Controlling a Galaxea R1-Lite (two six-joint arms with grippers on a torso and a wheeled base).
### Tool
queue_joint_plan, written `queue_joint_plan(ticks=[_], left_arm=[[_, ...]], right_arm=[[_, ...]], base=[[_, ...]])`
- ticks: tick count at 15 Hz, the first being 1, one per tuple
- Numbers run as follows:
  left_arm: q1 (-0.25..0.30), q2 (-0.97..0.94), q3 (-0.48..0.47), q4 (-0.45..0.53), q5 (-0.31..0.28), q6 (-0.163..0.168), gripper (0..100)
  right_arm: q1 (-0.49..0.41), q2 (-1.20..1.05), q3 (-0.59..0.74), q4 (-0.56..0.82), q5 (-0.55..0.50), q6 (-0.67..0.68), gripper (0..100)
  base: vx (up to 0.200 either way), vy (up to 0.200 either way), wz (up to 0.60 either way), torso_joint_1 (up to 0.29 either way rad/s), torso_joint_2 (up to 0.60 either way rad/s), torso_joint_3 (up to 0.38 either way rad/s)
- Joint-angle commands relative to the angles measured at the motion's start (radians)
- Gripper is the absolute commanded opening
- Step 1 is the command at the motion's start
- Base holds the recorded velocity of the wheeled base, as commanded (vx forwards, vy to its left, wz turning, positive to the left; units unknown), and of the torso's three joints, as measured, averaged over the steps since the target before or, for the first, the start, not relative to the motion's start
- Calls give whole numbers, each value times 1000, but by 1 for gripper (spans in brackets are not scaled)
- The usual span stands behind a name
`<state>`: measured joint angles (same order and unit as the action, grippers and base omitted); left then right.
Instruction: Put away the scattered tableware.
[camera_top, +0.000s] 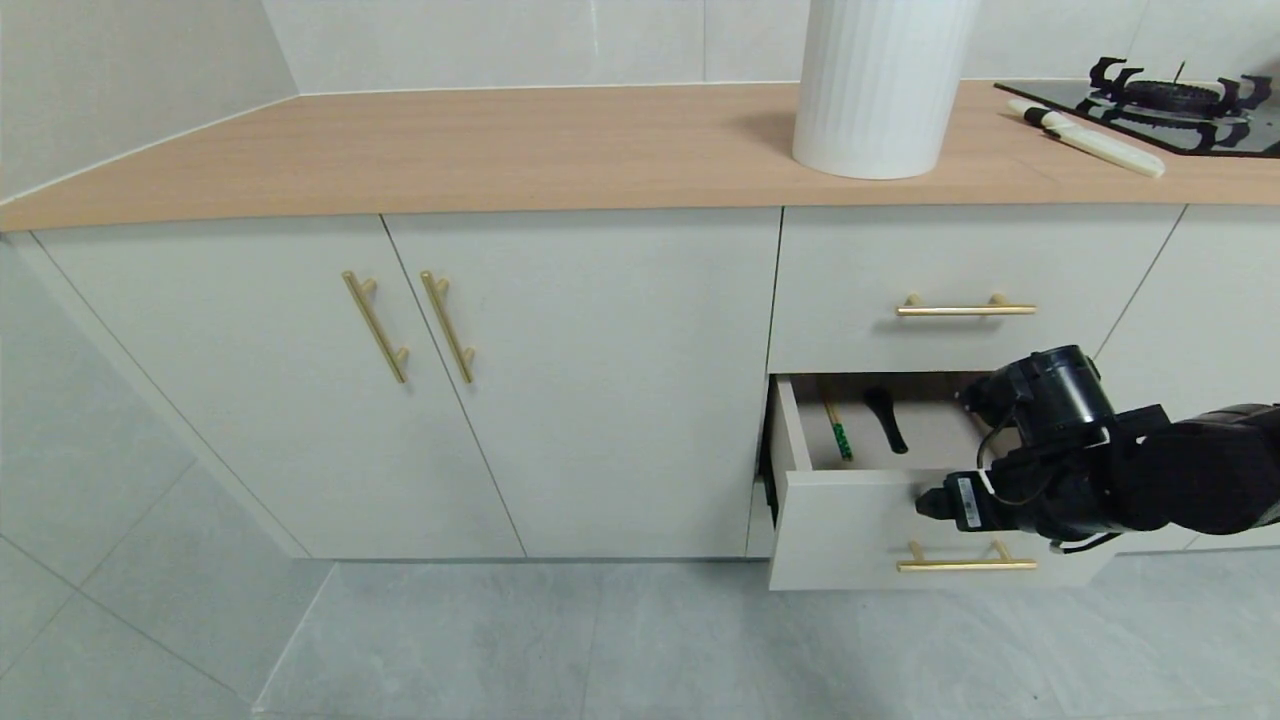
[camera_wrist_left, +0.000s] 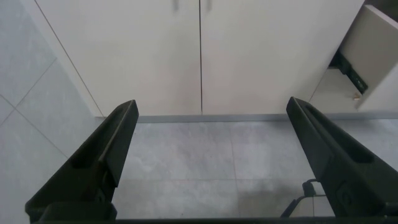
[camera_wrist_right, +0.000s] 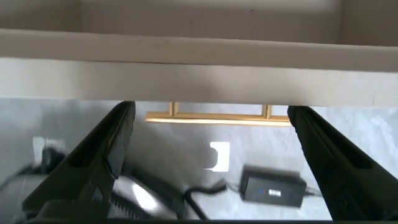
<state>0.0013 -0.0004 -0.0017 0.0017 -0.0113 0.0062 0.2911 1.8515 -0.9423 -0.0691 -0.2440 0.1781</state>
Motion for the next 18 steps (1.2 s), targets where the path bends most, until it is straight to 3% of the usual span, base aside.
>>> queue_joint_plan(ticks=[1,5,9,13,18], left_arm=[[0,0,0,0,1,0,100],[0,0,0,0,1,0,100],[0,0,0,0,1,0,100],[0,0,0,0,1,0,100],[0,0,0,0,1,0,100]], right_arm=[[-24,71,-52,2,0,1,100],[-50,135,-125,-20,0,6,100],[-55,199,-118,-244,-27,8,100],[-59,236,-116,-345,-35,11,100],[-59,334,-108,-580,-138,29,100]], base=[[0,0,0,0,0,0],[0,0,0,0,0,0],[0,0,0,0,0,0],[0,0,0,0,0,0],[0,0,0,0,0,0]])
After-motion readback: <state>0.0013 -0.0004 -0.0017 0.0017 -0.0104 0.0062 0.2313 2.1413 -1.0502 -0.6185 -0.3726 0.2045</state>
